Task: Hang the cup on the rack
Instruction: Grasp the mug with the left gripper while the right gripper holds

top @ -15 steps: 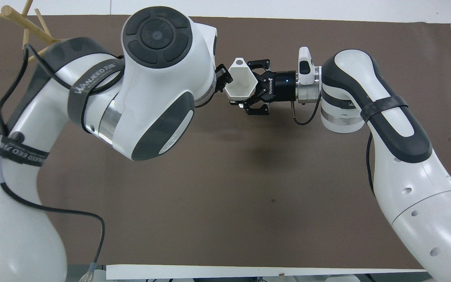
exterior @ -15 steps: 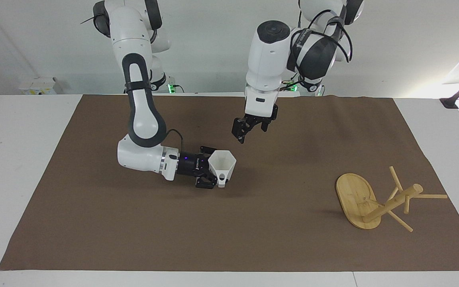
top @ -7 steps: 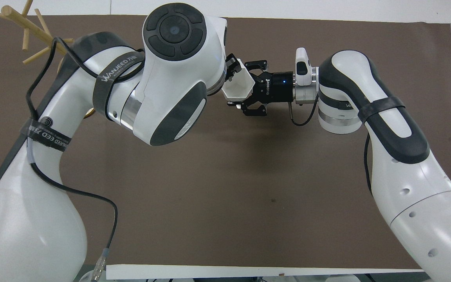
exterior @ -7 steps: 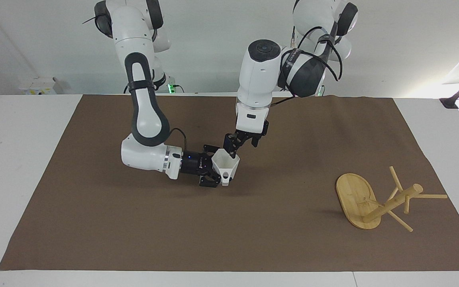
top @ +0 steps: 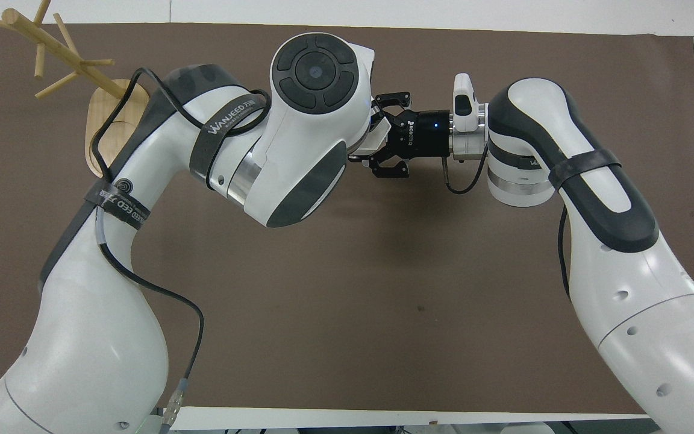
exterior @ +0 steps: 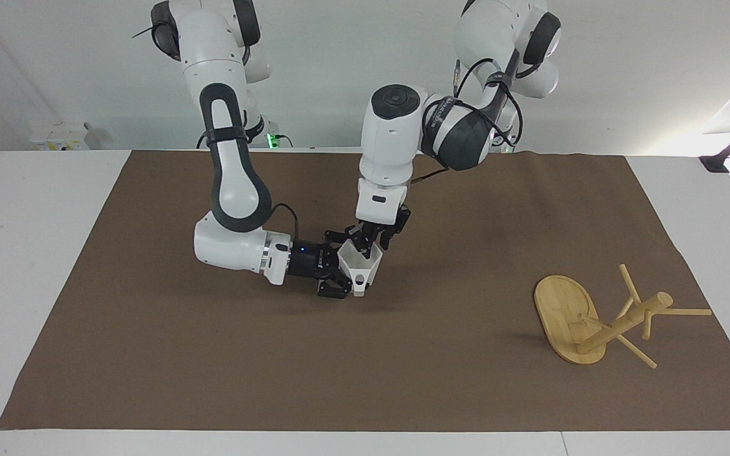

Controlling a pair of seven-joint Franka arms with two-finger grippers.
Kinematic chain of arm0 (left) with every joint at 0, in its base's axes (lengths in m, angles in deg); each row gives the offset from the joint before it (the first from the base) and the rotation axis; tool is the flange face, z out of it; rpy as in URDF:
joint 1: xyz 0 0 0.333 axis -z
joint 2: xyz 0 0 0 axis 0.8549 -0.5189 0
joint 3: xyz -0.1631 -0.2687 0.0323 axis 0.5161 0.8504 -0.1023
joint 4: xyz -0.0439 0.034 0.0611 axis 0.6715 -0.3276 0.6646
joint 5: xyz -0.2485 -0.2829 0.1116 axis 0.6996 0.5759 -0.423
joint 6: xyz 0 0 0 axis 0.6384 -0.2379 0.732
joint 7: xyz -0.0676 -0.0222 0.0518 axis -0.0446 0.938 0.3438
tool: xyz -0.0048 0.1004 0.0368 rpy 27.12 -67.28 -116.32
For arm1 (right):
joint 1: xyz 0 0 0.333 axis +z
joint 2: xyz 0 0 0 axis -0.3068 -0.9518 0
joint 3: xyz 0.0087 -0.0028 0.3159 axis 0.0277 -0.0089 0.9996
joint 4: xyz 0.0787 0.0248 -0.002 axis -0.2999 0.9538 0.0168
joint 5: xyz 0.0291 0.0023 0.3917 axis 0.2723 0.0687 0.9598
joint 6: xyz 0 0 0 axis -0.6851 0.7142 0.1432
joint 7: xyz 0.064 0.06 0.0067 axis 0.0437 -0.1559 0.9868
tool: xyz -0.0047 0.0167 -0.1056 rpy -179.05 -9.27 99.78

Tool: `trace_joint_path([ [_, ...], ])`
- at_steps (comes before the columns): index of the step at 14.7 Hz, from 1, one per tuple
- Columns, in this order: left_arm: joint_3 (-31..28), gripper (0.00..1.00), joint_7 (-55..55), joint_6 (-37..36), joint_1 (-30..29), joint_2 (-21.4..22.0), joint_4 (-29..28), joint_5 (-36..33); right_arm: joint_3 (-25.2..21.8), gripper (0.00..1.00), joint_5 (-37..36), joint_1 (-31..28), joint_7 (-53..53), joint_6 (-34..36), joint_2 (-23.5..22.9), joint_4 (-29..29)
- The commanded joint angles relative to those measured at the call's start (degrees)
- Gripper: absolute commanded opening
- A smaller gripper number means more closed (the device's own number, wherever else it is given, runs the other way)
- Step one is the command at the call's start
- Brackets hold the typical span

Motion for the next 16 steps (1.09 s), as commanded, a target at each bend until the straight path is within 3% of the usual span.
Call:
trace_joint_path([
  [1,-0.7,0.00,-0.7,1.3,0.6,-0.9,1.4,-0.9,-0.2,0.21,1.4,0.3,-0.4,-0.7,0.9,1.0],
  [4,-0.9,0.00,-0.8,1.4,0.6,-0.9,1.4,-1.0,-0.2,0.24,1.4,0.2,-0.4,-0.7,0.9,1.0],
  [6,-1.0,0.00,-1.9,1.8,0.5,-0.9,1.4,-1.1,-0.2,0.58,1.4,0.0,-0.5,-0.6,0.9,1.0],
  [8,-1.0,0.00,-3.4,3.3,0.4,-0.9,1.3,-1.4,-0.2,1.00,1.3,-0.4,-0.3,0.3,1.0,1.1],
  [13,-1.0,0.00,-4.6,4.3,0.0,-0.9,1.2,-1.5,-0.3,1.00,0.3,-5.4,0.6,7.4,1.6,1.6],
  [16,-2.4,0.00,-8.5,4.5,0.1,-0.8,1.2,-3.4,-0.5,1.00,-6.0,-11.3,2.1,13.3,1.7,1.9],
])
